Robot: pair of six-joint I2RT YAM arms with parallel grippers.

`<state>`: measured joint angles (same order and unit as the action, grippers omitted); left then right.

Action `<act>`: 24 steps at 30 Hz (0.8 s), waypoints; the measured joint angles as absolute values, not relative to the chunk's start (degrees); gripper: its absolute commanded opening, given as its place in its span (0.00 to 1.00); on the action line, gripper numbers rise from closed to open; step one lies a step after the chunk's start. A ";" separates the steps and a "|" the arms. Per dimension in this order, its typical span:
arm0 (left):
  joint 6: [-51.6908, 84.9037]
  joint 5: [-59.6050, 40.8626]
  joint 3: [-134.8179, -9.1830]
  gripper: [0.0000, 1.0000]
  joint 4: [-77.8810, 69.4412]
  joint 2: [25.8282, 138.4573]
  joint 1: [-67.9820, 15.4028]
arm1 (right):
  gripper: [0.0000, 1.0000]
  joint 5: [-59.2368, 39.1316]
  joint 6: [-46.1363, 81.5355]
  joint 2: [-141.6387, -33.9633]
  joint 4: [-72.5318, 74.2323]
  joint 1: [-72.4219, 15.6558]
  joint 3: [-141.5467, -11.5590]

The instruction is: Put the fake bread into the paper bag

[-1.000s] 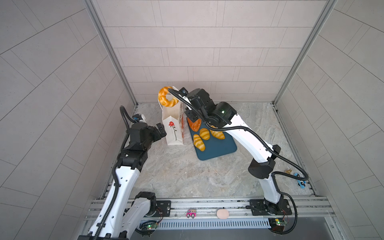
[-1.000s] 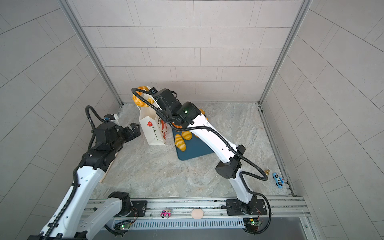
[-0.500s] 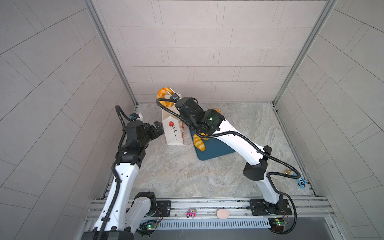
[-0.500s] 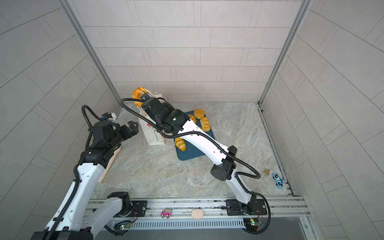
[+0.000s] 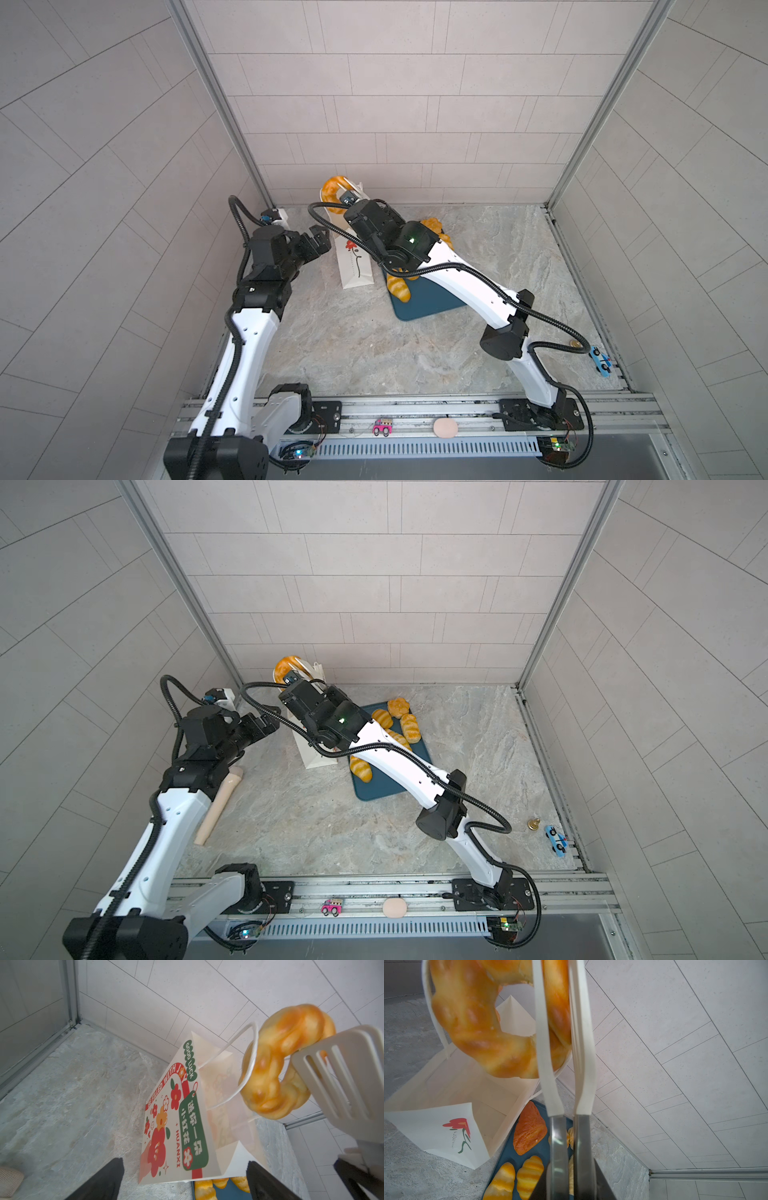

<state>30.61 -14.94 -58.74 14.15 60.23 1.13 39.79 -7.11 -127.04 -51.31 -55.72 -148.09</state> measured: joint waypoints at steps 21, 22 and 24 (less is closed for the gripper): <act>32.84 -18.11 -58.87 0.99 10.96 59.35 1.13 | 0.27 43.79 -7.38 -131.61 -55.79 -55.72 -148.09; 32.82 -18.11 -58.65 0.99 11.03 59.27 1.13 | 0.27 43.83 -7.46 -131.68 -55.83 -55.72 -148.09; 32.82 -18.09 -58.26 0.99 11.09 59.24 1.13 | 0.28 43.79 -7.53 -131.70 -55.88 -55.72 -148.16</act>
